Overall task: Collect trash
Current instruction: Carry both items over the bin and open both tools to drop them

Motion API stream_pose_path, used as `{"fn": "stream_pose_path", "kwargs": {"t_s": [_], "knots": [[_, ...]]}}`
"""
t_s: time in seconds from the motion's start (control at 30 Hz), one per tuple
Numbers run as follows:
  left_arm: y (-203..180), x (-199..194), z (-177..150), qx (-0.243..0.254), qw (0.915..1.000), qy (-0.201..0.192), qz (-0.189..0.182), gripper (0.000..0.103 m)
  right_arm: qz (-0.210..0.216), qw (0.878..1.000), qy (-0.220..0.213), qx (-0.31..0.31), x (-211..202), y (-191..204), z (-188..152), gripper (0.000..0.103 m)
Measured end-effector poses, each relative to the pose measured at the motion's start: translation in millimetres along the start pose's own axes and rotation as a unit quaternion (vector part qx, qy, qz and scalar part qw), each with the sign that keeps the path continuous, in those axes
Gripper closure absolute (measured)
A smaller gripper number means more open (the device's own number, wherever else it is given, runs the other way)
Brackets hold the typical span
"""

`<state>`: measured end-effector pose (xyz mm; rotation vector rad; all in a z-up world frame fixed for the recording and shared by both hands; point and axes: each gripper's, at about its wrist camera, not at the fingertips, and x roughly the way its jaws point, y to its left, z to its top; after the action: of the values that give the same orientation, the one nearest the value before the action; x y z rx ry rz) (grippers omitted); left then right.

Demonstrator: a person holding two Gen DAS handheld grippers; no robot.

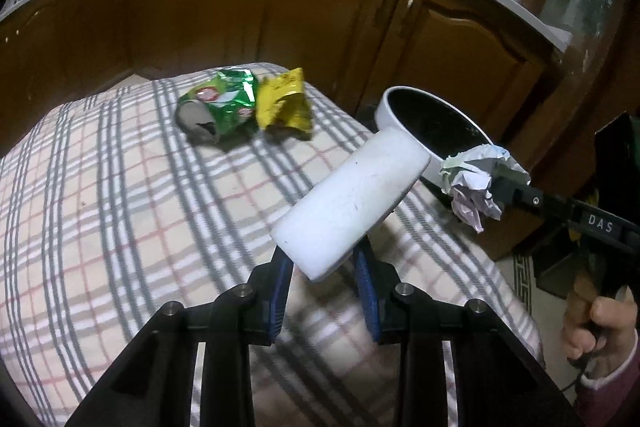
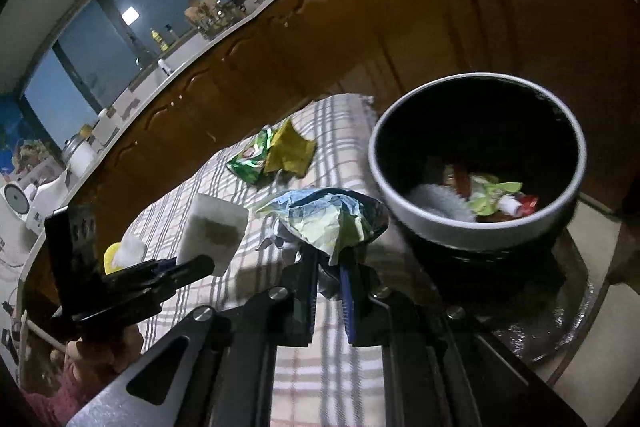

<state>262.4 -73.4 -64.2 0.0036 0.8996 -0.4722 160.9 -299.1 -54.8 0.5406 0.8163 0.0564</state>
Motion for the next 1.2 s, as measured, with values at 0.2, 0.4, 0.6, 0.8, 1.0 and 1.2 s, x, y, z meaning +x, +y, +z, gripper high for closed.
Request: {"fn": "stream_pose_path", "kwargs": {"t_s": [0.2, 0.4, 0.6, 0.8, 1.0, 1.2], "knots": [[-13, 1, 2, 0.011, 0.9999, 0.007, -0.003, 0.074, -0.007, 1.0, -0.012, 0.013, -13, -18, 0, 0.093], [-32, 10, 9, 0.023, 0.9997, 0.007, -0.004, 0.073, -0.015, 0.999, -0.022, 0.023, -21, -35, 2, 0.093], [-49, 22, 20, 0.034, 0.9994, 0.009, -0.005, 0.073, -0.03, 0.998, -0.034, 0.036, -28, -53, 11, 0.093], [-64, 31, 39, 0.048, 0.9988, 0.007, -0.003, 0.073, -0.042, 0.997, -0.046, 0.042, -34, -65, 18, 0.093], [-82, 49, 69, 0.069, 0.9974, 0.019, -0.003, 0.073, -0.055, 0.996, -0.047, 0.046, -34, -81, 34, 0.093], [-99, 83, 99, 0.076, 0.9959, 0.047, -0.01, 0.073, -0.065, 0.995, -0.033, 0.062, -25, -100, 54, 0.093]]}}
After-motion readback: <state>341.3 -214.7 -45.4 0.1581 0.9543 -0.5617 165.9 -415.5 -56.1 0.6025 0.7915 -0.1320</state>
